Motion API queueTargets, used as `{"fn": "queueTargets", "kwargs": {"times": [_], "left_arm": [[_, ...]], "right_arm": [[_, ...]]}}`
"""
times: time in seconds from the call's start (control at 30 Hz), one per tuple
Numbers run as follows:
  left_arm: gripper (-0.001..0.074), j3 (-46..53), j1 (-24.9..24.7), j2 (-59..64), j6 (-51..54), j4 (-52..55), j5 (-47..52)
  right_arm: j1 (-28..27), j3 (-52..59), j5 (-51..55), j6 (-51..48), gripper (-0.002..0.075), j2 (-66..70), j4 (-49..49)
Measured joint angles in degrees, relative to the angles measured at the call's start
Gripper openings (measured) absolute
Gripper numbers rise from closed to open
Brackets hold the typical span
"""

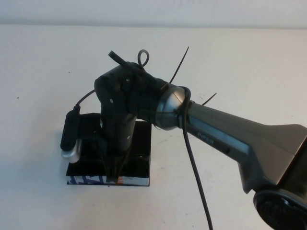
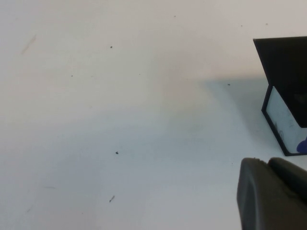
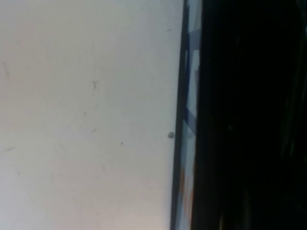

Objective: Return glasses to glasses case
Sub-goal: Place the glasses in the glasses case

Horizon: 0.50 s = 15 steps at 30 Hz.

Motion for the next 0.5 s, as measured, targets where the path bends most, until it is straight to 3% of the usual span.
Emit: {"fn": "queueTargets", "kwargs": {"times": [0.5], "left_arm": [[-0.0003,0.0,0.0,0.0,0.0,0.0,0.0]], "right_arm": [[0.5,-1.0,0.2,0.4,0.0043,0.7,0.2]]}}
